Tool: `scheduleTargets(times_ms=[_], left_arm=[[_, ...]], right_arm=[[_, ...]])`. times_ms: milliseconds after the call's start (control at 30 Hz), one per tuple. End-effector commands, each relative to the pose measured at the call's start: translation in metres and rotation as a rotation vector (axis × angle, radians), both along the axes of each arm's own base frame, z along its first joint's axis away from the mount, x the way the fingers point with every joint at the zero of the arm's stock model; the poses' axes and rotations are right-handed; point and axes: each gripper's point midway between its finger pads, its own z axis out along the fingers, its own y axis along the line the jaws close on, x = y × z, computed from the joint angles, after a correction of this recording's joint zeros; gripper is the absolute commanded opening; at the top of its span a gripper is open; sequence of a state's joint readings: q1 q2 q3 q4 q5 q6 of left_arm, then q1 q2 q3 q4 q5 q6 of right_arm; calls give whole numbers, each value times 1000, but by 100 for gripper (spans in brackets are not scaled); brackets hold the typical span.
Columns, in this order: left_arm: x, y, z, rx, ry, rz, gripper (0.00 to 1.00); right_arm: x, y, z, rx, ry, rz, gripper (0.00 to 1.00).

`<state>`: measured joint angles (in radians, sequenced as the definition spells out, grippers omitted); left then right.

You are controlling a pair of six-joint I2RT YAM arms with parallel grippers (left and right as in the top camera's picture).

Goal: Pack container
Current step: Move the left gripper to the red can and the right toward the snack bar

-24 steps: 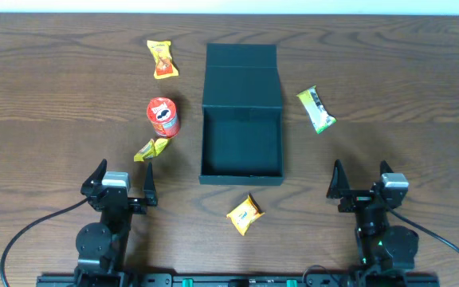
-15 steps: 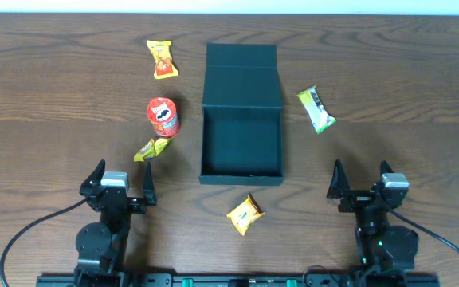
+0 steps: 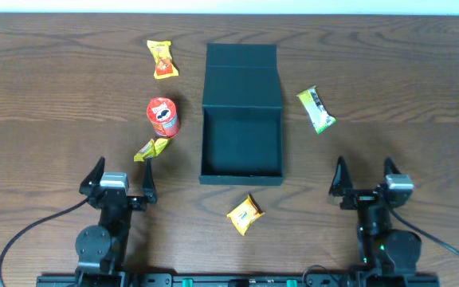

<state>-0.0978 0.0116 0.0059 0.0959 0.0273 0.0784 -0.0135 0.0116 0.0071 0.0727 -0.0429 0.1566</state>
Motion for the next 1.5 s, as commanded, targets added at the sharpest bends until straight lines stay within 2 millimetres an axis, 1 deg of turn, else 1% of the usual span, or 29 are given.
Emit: scheduleTargets(times_ms=[0,33,100,167,267,367,400,433,500,533,567,633,667,700,767,800,833,900,933,1000,1067,1133,1167,1233,1300,1367,1400,1433,1467], left_arm=[[-4,-1,36,-16,-138,-11,95],[-7,1,54,-22,-193,-1,95],[-13,6,79,-30,-248,22,95],[-23,11,109,-40,-311,46,95],[-37,22,153,-49,-388,106,95],[-45,23,190,2,-432,121,95],[-45,23,205,21,-440,125,95],[-42,23,225,41,-442,129,96],[-28,20,257,62,-429,126,95],[-19,18,270,64,-418,119,95],[-6,17,284,68,-397,115,95],[20,14,301,76,-340,113,95],[33,13,307,81,-307,111,95],[53,11,312,88,-257,107,95],[85,8,314,102,-159,97,95],[102,4,312,112,-97,84,95],[119,0,306,121,-31,61,95],[149,-14,285,135,127,-10,95],[158,-20,274,138,192,-44,95],[173,-32,241,122,350,-116,96],[182,-35,199,57,524,-118,95],[182,-37,158,19,674,-112,95],[179,-36,136,18,760,-109,95],[174,-36,102,23,891,-104,95],[170,-38,71,2,1006,-107,96],[166,-44,46,-57,1111,-107,95],[163,-46,35,-77,1158,-108,95],[160,-46,20,-88,1219,-95,95],[159,-46,10,-89,1253,-91,95]], right_arm=[[-4,-4,30,3,-116,-30,99],[-8,-8,48,7,-175,-52,99],[-16,-15,75,17,-250,-92,99],[-28,-26,105,33,-313,-152,99],[-40,-39,141,57,-369,-227,99],[-43,-43,174,65,-390,-248,99],[-41,-43,186,65,-390,-248,99],[-36,-43,204,64,-385,-248,99],[-19,-42,238,62,-373,-246,99],[-12,-41,250,55,-370,-237,99],[2,-36,269,26,-362,-214,99],[24,-30,291,-4,-335,-183,99],[37,-29,299,-7,-313,-179,99],[54,-29,306,-11,-273,-178,99],[85,-29,308,-19,-179,-178,99],[98,-29,306,-23,-132,-177,99],[116,-30,300,-29,-61,-176,99],[145,-30,277,-41,89,-174,99],[155,-30,264,-46,155,-172,99],[172,-29,225,-58,317,-162,99],[182,-26,176,-70,491,-147,99],[182,-18,133,-75,642,-104,99],[179,-9,112,-70,723,-58,99],[170,5,77,-54,860,16,99],[160,20,49,13,981,90,99],[144,35,21,63,1121,170,99],[139,36,10,73,1169,178,99],[133,39,-1,88,1224,193,99],[129,43,-9,105,1265,213,99]])
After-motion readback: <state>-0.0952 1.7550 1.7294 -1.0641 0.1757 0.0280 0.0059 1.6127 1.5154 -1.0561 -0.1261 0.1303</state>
